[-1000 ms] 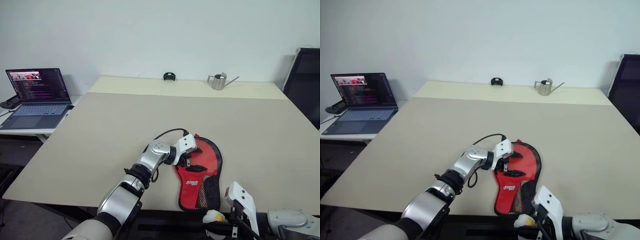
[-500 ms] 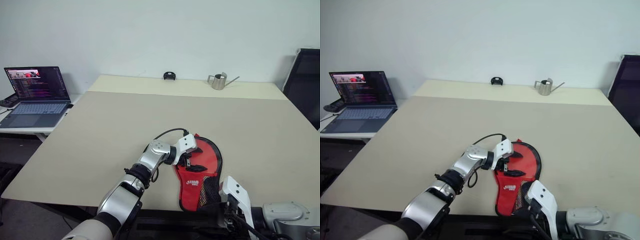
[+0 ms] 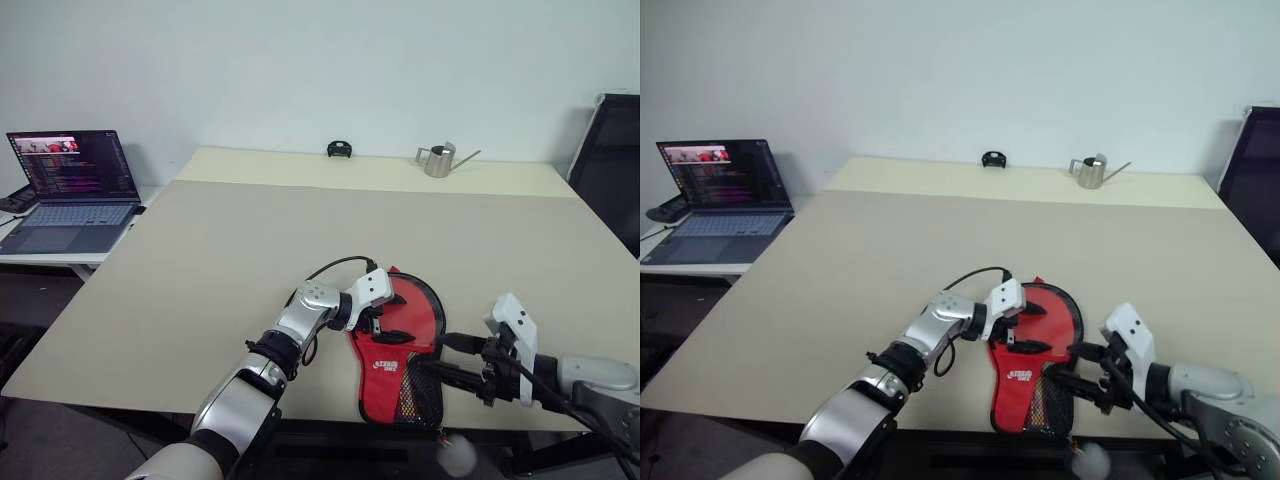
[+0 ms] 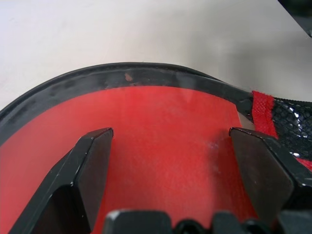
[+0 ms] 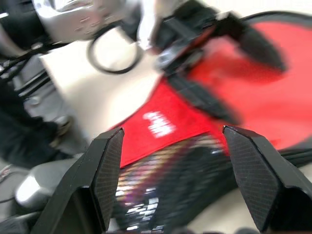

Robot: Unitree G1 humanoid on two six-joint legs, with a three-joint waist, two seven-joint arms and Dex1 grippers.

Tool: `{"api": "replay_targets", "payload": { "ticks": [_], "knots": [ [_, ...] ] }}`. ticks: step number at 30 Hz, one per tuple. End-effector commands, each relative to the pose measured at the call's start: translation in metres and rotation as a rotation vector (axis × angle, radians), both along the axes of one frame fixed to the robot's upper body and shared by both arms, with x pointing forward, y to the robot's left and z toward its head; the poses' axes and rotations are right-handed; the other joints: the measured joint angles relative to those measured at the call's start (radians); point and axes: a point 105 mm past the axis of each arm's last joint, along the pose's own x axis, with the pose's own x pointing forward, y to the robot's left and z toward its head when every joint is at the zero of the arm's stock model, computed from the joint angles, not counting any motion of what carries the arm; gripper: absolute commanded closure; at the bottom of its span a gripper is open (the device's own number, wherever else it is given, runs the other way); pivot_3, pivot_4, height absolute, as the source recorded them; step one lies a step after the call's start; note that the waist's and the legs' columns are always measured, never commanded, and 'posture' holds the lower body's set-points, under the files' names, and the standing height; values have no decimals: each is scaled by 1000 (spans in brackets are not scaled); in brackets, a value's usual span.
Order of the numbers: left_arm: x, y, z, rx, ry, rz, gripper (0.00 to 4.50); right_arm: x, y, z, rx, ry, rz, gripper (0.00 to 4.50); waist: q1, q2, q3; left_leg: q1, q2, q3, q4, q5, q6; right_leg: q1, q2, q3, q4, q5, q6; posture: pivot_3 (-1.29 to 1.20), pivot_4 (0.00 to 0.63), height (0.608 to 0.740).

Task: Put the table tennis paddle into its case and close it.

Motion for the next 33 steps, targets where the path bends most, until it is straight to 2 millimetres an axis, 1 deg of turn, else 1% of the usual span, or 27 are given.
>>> {"api": "replay_targets", "payload": {
  "ticks": [1, 2, 4, 7, 9, 11, 13, 14, 18, 21, 23, 25, 28, 31, 33],
  "knots": [
    [-5, 29, -27, 117, 55, 30, 348, 21, -9, 19, 16, -101, -26, 966, -4, 1, 3, 0, 0, 0, 0, 0, 0, -1, 0, 1, 0, 0, -1, 0, 150, 740],
    [-4, 30, -22, 102, 47, 36, 348, 26, -11, 21, 17, -116, -35, 966, -4, 1, 5, 0, 0, 1, 0, 0, 0, -1, 0, 1, 1, 3, -4, 0, 150, 740],
    [-2, 31, -13, 76, 32, 50, 348, 33, -14, 23, 17, -131, -41, 966, -2, 4, 9, 0, 0, 1, 0, 0, 0, -1, 0, 1, 1, 3, -5, 0, 150, 740],
    [2, 39, 21, -26, -5, 77, 348, 49, -23, 31, 33, -153, -68, 966, -2, 7, 16, -2, 0, 1, 0, 0, 0, -3, 0, 2, 1, 3, -5, 0, 150, 740],
    [2, 49, 39, -75, -22, 107, 348, 59, -29, 37, 39, -178, -87, 966, -4, 10, 20, -4, 0, 2, 0, 0, 0, -6, 0, 2, 1, 3, -6, 0, 150, 740],
    [2, 64, 47, -94, -39, 166, 348, 68, -37, 38, 28, -198, -105, 966, -3, 12, 22, -10, 0, 2, 1, 0, 0, -10, 0, 2, 2, 4, -6, 0, 150, 740],
    [-2, 82, 51, -115, -35, 232, 348, 77, -44, 38, 17, -218, -121, 966, -1, 13, 22, -18, 0, 2, 2, 1, 0, -18, 0, 2, 4, 4, -6, 0, 150, 740],
    [-6, 92, 53, -130, -29, 268, 348, 83, -48, 38, 15, -231, -133, 966, -1, 13, 22, -19, 0, 2, 2, 1, -1, -19, 0, 2, 4, 4, -7, 0, 150, 740],
    [-18, 119, 60, -179, -22, 410, 348, 107, -63, 41, 7, -288, -185, 966, -1, 15, 23, -20, -2, 4, 2, 1, -2, -19, -2, 3, 1, 4, -7, 0, 150, 740],
    [-23, 128, 64, -200, -27, 507, 348, 123, -78, 46, 16, -319, -225, 966, 1, 16, 25, -19, -2, 4, 3, 0, -1, -19, -3, 4, 2, 4, -7, 0, 150, 740],
    [-26, 134, 66, -196, -45, 558, 348, 132, -93, 48, 4, -325, -256, 966, 5, 17, 25, -18, -3, 3, 4, 0, -1, -18, -3, 3, 3, 4, -7, 0, 150, 740],
    [-30, 144, 69, -187, -73, 601, 348, 139, -105, 49, -12, -330, -295, 966, 5, 17, 25, -18, -3, 4, 3, 0, -1, -18, -3, 4, 3, 4, -7, 0, 150, 740],
    [-28, 153, 72, -177, -102, 658, 348, 145, -117, 53, -28, -339, -329, 966, 3, 18, 26, -18, -3, 4, 3, 1, -2, -18, -3, 4, 3, 4, -7, 0, 150, 740],
    [-25, 160, 71, -159, -117, 694, 348, 148, -121, 56, -41, -348, -339, 966, 2, 19, 26, -18, -3, 5, 3, 2, -3, -18, -3, 4, 3, 4, -7, 0, 150, 740],
    [-23, 155, 68, -154, -118, 697, 348, 148, -129, 54, -55, -341, -352, 966, 2, 19, 26, -18, -3, 5, 3, 2, -3, -18, -3, 4, 3, 4, -7, 0, 150, 740]
  ]
}}
